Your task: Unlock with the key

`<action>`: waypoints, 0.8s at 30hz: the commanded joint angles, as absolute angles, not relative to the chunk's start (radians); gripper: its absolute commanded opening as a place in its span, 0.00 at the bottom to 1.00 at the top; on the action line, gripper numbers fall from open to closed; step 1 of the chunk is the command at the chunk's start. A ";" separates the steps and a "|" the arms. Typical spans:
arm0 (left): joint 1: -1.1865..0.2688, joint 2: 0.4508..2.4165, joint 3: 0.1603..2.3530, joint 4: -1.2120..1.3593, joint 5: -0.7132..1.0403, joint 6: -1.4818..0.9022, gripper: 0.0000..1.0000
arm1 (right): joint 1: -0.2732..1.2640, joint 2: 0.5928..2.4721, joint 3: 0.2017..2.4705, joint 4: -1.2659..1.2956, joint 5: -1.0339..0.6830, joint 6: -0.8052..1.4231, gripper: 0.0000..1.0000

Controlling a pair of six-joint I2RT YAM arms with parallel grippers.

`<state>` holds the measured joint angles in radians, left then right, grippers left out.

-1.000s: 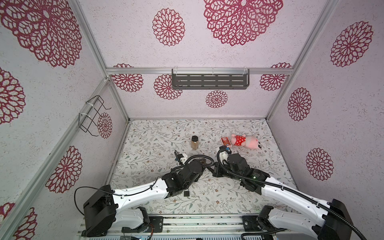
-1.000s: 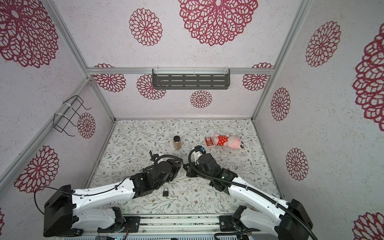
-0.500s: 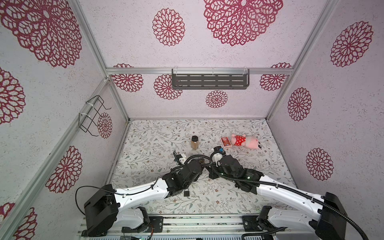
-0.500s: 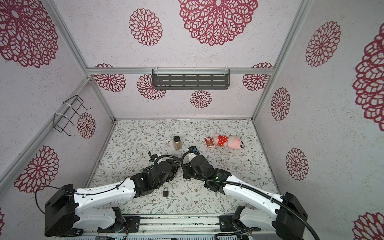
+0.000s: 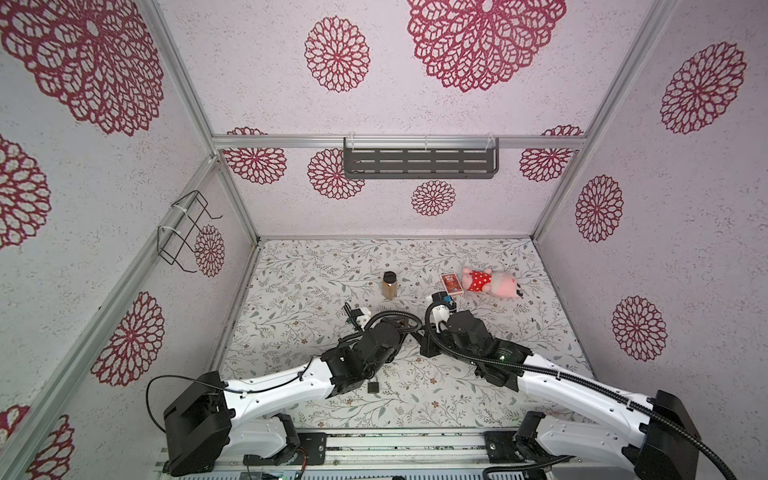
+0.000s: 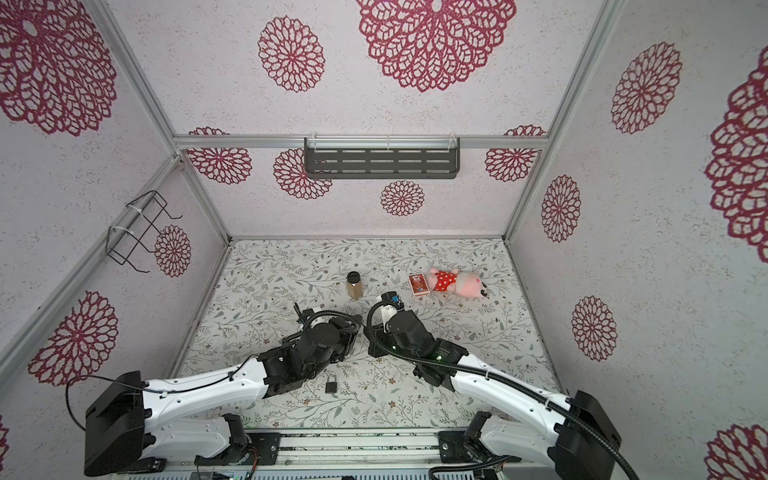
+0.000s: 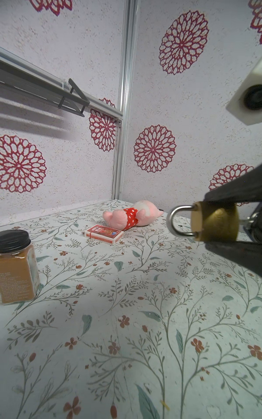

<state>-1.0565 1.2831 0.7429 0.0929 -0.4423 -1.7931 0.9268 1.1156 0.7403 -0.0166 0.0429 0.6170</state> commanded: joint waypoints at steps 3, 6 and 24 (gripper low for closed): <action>-1.114 1.252 0.732 0.127 -0.261 -1.798 0.00 | 0.918 1.138 0.799 0.204 0.128 0.568 0.00; -1.115 1.248 0.729 0.103 -0.270 -1.798 0.00 | 0.880 1.130 0.792 0.256 0.027 0.679 0.00; -1.104 1.236 0.811 -0.185 -0.437 -1.729 0.00 | 0.896 1.109 0.858 0.055 0.101 0.720 0.00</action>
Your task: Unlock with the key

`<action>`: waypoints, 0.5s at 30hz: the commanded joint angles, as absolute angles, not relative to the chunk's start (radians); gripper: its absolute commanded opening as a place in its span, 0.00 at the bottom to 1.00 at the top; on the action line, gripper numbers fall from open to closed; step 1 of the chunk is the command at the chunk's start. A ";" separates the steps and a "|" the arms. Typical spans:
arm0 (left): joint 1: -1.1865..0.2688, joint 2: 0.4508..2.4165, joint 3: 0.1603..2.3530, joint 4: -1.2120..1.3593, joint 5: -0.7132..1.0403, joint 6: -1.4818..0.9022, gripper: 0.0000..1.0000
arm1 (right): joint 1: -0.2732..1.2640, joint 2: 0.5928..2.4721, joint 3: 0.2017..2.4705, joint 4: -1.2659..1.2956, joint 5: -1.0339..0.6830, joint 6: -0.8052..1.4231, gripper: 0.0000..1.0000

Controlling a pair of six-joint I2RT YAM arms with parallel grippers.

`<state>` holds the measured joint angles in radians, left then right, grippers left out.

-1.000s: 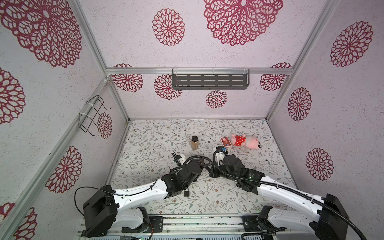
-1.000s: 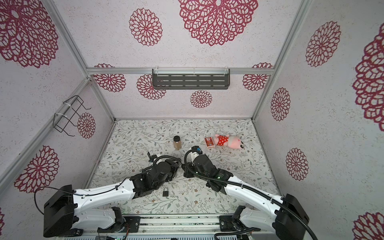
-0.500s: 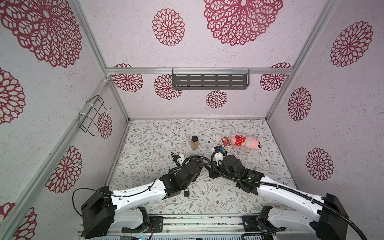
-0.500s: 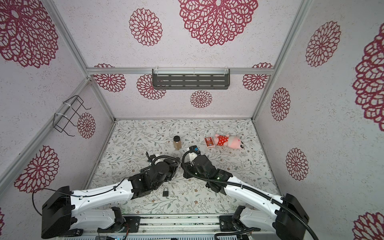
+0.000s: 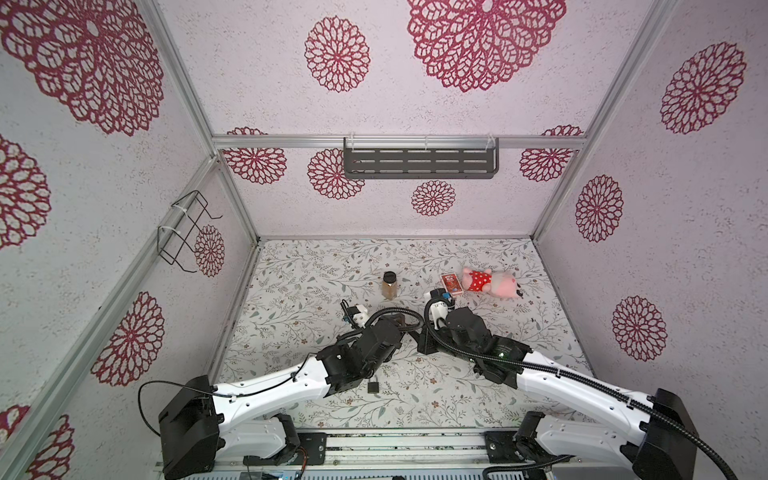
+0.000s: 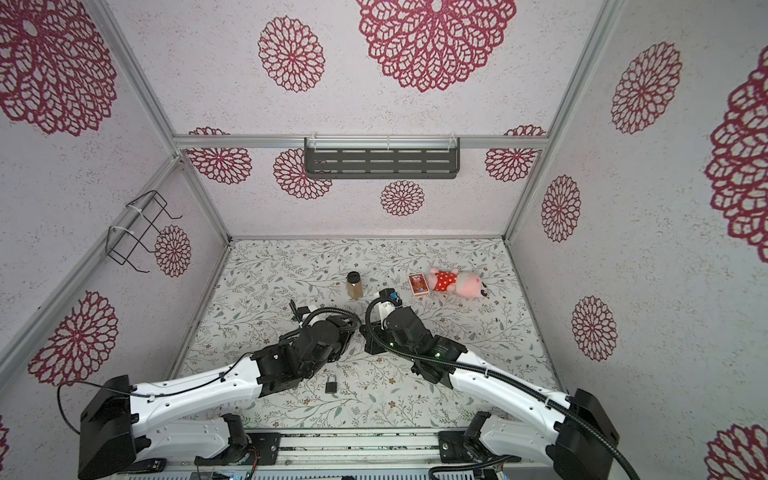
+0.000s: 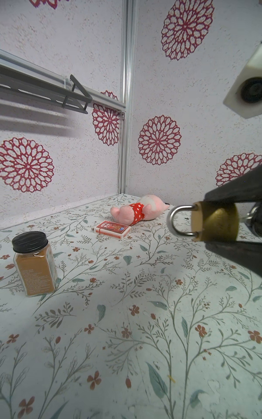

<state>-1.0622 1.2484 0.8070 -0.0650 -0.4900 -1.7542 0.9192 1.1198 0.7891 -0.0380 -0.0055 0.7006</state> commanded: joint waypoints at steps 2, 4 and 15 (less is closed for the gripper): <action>-1.100 1.237 0.808 -0.179 -0.433 -1.733 0.00 | 0.895 1.108 0.855 0.044 0.107 0.720 0.00; -1.096 1.238 0.809 -0.175 -0.428 -1.733 0.00 | 0.899 1.110 0.848 0.041 0.109 0.720 0.00; -1.080 1.232 0.799 -0.074 -0.397 -1.763 0.00 | 0.969 1.122 0.787 0.096 0.196 0.781 0.00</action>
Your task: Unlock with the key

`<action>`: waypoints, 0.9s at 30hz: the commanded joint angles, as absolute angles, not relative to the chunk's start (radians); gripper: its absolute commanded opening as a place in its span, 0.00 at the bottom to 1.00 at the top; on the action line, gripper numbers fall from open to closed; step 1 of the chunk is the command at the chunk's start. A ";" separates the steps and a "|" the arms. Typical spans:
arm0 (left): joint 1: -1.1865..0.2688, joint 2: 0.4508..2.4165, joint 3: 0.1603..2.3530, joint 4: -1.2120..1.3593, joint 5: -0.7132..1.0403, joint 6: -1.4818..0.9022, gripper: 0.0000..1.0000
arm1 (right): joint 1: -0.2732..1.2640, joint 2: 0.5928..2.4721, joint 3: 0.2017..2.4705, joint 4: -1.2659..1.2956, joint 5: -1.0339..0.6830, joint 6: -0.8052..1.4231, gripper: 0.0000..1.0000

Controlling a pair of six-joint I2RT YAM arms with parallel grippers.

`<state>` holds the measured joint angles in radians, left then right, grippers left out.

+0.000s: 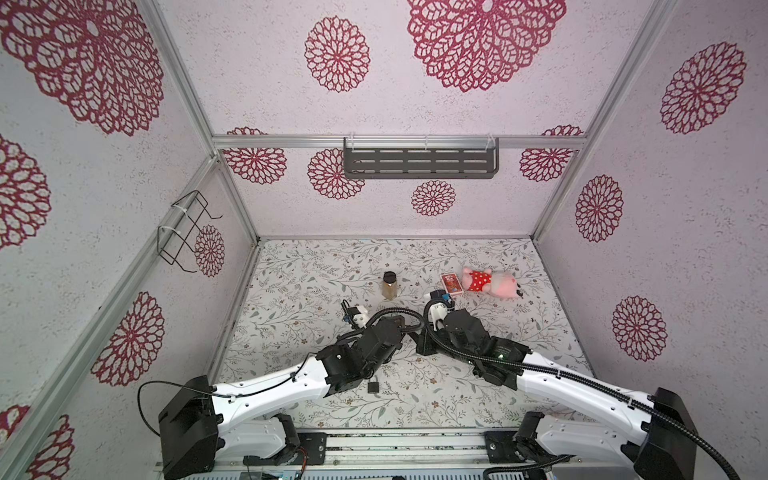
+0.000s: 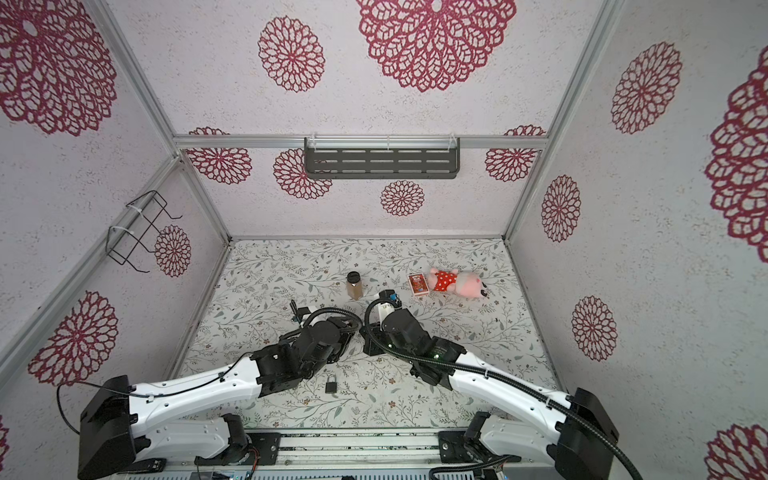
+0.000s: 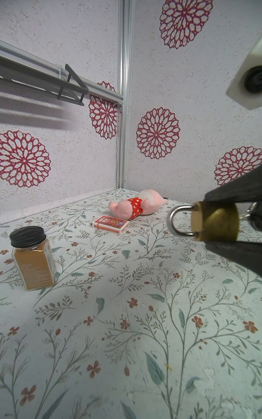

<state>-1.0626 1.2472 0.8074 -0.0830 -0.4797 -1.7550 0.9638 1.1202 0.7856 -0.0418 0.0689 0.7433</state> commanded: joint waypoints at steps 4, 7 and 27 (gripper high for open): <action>-1.079 1.224 0.789 -0.035 -0.389 -1.781 0.00 | 1.010 1.134 0.773 0.165 0.238 0.754 0.00; -1.080 1.218 0.790 -0.002 -0.353 -1.765 0.00 | 0.998 1.137 0.756 0.232 0.171 0.760 0.00; -1.098 1.213 0.780 -0.058 -0.375 -1.784 0.00 | 1.042 1.123 0.770 0.219 0.311 0.686 0.00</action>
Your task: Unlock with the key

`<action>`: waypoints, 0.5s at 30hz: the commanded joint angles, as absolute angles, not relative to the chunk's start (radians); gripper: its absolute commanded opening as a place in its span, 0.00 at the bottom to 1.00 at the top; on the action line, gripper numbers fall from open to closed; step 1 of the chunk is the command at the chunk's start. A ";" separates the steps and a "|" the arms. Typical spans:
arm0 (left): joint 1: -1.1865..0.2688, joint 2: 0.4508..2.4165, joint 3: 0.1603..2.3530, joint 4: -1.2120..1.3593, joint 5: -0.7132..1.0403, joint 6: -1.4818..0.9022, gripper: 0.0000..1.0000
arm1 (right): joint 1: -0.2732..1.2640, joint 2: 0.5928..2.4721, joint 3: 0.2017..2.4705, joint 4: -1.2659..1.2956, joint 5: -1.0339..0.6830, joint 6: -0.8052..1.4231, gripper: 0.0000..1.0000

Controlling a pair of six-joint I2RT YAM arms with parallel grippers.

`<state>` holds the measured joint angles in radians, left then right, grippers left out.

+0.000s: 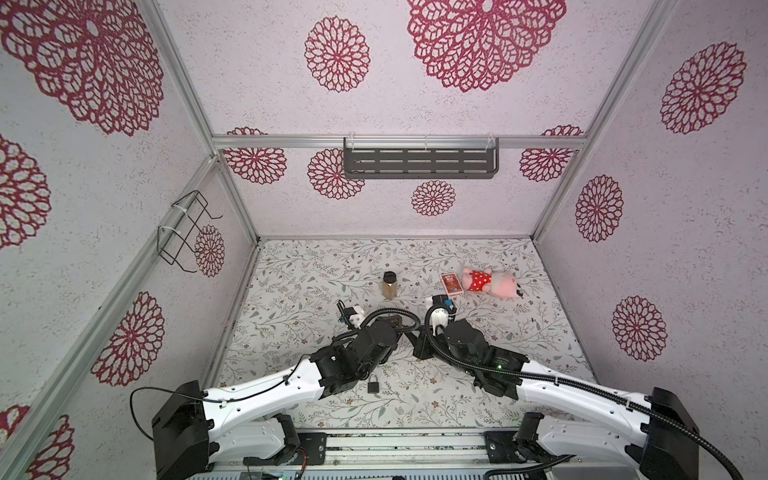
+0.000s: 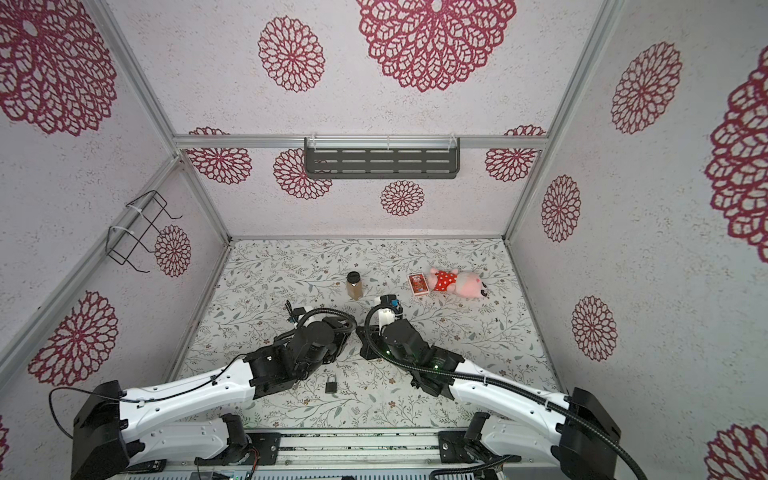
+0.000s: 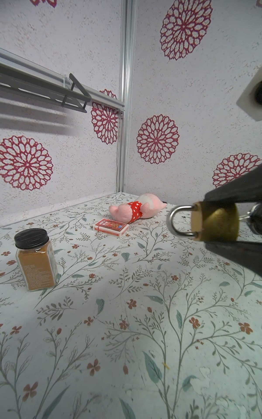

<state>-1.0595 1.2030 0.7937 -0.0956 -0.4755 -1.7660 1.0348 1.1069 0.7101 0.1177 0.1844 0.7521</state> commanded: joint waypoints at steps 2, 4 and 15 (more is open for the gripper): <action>-1.104 1.215 0.776 0.016 -0.350 -1.782 0.00 | 1.042 1.148 0.786 0.215 0.290 0.666 0.00; -1.105 1.215 0.791 0.008 -0.343 -1.782 0.00 | 1.024 1.149 0.791 0.222 0.230 0.683 0.00; -1.074 1.121 0.728 -0.037 -0.480 -1.831 0.00 | 1.016 1.066 0.732 0.173 0.306 0.720 0.00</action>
